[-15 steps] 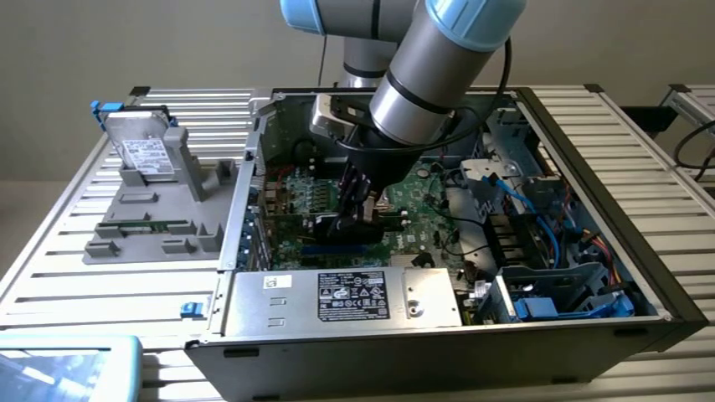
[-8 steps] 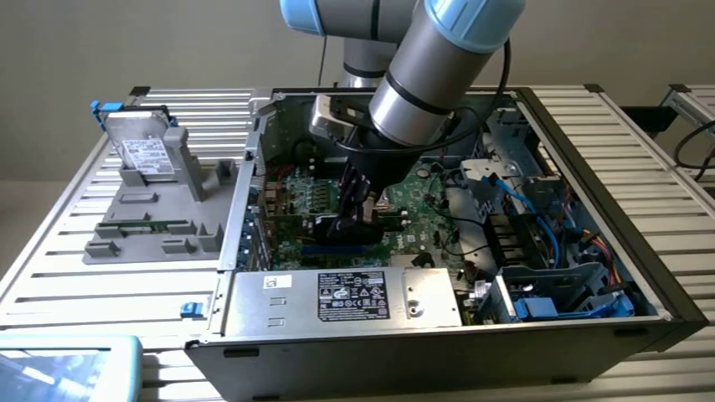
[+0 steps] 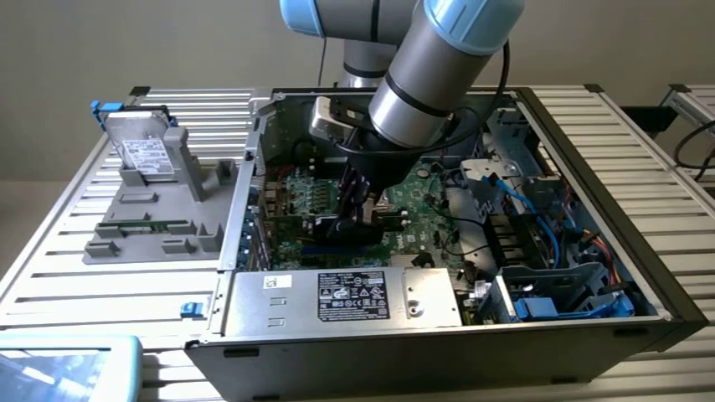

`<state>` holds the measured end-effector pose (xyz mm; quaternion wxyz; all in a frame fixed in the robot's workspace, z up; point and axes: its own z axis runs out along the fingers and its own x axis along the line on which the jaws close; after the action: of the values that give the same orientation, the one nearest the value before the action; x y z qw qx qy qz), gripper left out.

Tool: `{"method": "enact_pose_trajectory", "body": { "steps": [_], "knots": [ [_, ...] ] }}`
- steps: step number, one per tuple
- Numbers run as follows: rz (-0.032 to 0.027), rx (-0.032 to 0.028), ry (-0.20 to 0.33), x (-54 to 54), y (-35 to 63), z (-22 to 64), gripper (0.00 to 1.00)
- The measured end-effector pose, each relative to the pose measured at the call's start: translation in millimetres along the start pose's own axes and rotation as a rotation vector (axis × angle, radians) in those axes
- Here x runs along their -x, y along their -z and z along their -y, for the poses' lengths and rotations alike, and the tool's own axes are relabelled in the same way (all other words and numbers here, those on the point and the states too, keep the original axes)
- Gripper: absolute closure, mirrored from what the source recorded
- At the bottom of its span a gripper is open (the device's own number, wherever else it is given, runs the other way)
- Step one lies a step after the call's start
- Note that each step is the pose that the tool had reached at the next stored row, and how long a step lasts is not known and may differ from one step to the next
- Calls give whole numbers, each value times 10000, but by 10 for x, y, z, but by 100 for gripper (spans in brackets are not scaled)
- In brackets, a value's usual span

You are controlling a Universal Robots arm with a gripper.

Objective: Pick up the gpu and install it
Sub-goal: 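Insert the gpu into the slot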

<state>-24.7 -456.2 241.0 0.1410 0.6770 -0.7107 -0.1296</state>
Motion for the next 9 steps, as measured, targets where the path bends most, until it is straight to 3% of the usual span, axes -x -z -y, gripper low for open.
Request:
{"method": "enact_pose_trajectory", "body": {
  "steps": [9],
  "knots": [
    [-3,0,-1,0,-12,5,72]
  ]
}}
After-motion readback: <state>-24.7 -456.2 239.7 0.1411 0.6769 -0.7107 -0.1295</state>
